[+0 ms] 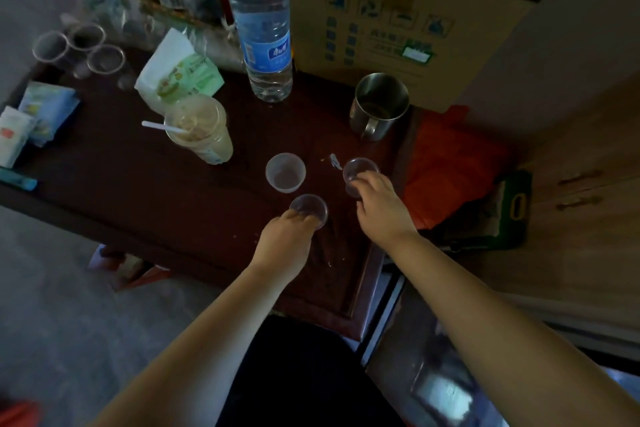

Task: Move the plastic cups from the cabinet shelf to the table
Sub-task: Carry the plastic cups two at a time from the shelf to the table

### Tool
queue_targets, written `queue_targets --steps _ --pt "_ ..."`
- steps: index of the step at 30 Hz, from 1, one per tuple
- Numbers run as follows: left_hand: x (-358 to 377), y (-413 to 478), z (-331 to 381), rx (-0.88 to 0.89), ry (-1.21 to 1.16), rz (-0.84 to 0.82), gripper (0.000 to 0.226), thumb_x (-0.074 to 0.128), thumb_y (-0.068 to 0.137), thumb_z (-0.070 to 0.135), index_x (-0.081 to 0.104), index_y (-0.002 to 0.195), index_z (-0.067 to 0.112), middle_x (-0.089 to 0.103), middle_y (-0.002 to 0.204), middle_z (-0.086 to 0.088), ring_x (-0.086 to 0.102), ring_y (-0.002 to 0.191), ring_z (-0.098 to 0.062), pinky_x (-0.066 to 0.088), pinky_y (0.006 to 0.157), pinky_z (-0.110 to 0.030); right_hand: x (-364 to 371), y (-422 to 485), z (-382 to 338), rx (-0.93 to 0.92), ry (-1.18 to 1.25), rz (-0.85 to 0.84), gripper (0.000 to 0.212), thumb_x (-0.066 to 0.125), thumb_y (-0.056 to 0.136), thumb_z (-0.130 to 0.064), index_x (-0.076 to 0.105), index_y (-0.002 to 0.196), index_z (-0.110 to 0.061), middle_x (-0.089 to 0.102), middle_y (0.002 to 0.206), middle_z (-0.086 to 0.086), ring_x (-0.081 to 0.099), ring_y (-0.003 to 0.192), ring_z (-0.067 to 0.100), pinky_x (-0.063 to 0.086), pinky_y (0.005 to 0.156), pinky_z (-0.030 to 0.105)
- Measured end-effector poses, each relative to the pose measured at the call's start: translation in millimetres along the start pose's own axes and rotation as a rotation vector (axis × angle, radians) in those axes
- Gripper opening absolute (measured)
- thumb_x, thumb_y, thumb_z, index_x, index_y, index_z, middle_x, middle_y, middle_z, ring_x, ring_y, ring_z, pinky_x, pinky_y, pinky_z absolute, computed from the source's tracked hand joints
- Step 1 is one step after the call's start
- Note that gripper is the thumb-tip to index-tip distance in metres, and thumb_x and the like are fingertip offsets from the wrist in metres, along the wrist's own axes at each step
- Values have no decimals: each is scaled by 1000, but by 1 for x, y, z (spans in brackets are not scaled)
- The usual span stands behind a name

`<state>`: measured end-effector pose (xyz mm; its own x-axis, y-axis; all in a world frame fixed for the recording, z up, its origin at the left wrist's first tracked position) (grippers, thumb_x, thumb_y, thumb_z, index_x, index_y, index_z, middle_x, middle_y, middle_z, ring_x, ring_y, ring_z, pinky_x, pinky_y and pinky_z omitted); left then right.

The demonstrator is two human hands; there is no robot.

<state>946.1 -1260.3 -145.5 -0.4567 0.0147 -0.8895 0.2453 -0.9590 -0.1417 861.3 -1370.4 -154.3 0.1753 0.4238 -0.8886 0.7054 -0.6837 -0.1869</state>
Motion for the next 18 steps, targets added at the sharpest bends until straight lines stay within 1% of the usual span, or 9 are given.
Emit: queue_targets --steps 5,9,13,16,18 --pt "7 -3 1 -49 -5 -8 37 48 87 4 57 122 15 64 112 -4 56 104 -21 47 72 -31 5 0 10 -31 -7 -11 46 49 88 -4 44 133 -8 43 138 8 29 133 21 30 109 32" --pt "3 -6 0 -100 -46 20 37 51 87 8 56 123 16 60 120 0 51 112 -18 51 73 -31 -1 -3 10 -43 2 19 47 50 87 -7 43 134 -9 44 137 8 32 132 21 30 108 35" --pt "-10 -9 5 -85 -45 45 36 53 86 12 56 121 17 59 122 3 50 114 -18 52 76 -33 -13 -8 4 -54 24 92 46 52 86 -7 46 131 -9 48 133 7 36 128 21 36 106 37" --pt "-24 -16 6 -72 -59 78 33 55 86 15 57 119 18 58 120 5 50 112 -16 50 74 -29 -29 -15 -4 -53 39 164 44 52 87 -7 48 130 -9 51 130 7 39 125 21 37 105 35" --pt "-36 -20 7 -38 -65 102 33 56 85 17 57 118 18 58 120 5 51 111 -15 50 75 -29 -42 -22 -9 -36 45 206 44 52 87 -10 47 131 -10 51 131 7 40 125 20 37 105 35"
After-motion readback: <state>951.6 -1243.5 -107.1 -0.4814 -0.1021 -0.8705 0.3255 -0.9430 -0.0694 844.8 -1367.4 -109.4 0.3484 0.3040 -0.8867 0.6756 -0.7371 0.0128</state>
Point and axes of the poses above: each hand's wrist, its own y-axis towards the middle knuckle, its own x-axis out of the palm, z = x × y, the point moved 10 cm from there along y, towards the middle knuckle
